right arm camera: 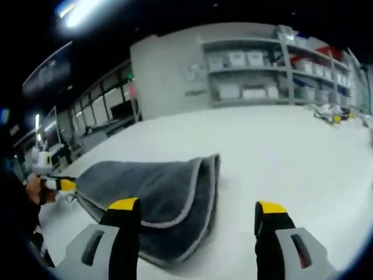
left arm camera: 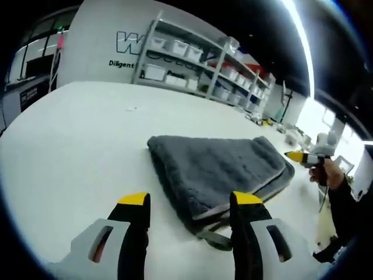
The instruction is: Open the folded towel by lifting each exposed corner and separating the folded layers until the towel lies flat within the target outline without major curled edges
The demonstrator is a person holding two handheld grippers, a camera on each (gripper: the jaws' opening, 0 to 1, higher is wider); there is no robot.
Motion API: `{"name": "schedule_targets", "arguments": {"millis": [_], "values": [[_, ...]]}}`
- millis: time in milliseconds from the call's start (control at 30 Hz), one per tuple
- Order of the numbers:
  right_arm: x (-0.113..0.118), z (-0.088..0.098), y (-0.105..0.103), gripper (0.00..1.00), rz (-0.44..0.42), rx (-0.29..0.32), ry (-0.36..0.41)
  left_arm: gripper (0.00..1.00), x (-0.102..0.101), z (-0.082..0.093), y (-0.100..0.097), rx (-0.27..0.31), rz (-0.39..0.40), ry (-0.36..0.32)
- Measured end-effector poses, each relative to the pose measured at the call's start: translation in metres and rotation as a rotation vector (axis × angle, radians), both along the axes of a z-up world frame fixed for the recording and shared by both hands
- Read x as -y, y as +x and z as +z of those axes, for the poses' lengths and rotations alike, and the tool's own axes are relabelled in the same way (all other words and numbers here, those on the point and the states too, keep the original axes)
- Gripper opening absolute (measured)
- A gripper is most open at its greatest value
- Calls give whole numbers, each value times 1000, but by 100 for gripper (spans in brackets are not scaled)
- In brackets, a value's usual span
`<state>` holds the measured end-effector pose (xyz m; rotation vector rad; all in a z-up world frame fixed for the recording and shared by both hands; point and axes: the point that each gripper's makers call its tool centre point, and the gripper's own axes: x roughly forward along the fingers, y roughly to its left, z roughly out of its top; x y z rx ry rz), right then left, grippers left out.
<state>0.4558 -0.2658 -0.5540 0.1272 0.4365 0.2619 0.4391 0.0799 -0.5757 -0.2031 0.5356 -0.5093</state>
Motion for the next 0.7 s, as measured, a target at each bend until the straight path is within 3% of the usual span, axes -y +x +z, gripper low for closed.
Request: {"name": "schedule_targets", "arguments": {"millis": [467,700], "values": [[-9,-12,-1,74,9,-32,35,44,7,-6,-3,-40,-16,-27],[-14,-20,0,69,19,-53,43,41,7,-13,-3,-55,-17,-8]]}}
